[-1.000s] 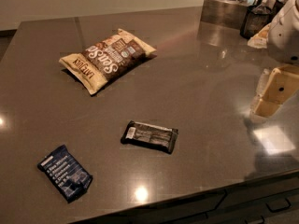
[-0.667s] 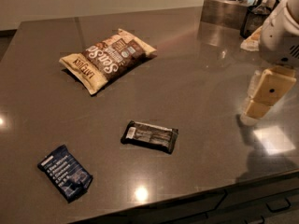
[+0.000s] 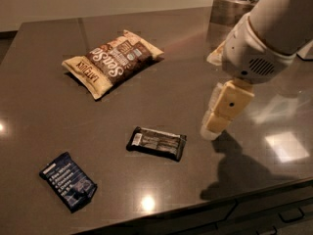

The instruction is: Move rxbar chocolate near brown chip bag

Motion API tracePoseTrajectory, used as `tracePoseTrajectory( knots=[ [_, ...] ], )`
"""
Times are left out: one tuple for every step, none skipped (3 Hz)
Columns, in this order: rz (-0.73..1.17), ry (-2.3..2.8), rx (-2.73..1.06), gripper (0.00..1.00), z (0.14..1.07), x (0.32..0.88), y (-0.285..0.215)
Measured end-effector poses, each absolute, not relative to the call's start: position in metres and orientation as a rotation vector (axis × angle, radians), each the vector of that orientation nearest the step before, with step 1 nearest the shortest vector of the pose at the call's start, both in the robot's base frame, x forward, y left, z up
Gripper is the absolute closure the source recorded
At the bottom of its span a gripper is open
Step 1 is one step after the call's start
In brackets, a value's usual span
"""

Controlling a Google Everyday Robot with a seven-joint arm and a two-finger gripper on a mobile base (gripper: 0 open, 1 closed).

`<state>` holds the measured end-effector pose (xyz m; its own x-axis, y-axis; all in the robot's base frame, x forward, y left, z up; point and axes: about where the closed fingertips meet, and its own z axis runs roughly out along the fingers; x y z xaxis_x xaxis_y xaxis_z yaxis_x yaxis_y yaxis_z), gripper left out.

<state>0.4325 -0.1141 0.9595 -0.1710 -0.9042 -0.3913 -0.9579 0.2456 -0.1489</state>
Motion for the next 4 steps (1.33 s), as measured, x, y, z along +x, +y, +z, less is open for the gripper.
tracePoseTrajectory(
  knots=[
    [0.275,2.092,-1.697,0.0,0.941,0.432,-0.078],
    [0.348,2.081,-1.694,0.0,0.917,0.427,-0.052],
    [0.376,2.08,-1.729,0.0,0.89,0.419,-0.035],
    [0.373,2.083,-1.768,0.0,0.869,0.414,-0.024]
  ],
)
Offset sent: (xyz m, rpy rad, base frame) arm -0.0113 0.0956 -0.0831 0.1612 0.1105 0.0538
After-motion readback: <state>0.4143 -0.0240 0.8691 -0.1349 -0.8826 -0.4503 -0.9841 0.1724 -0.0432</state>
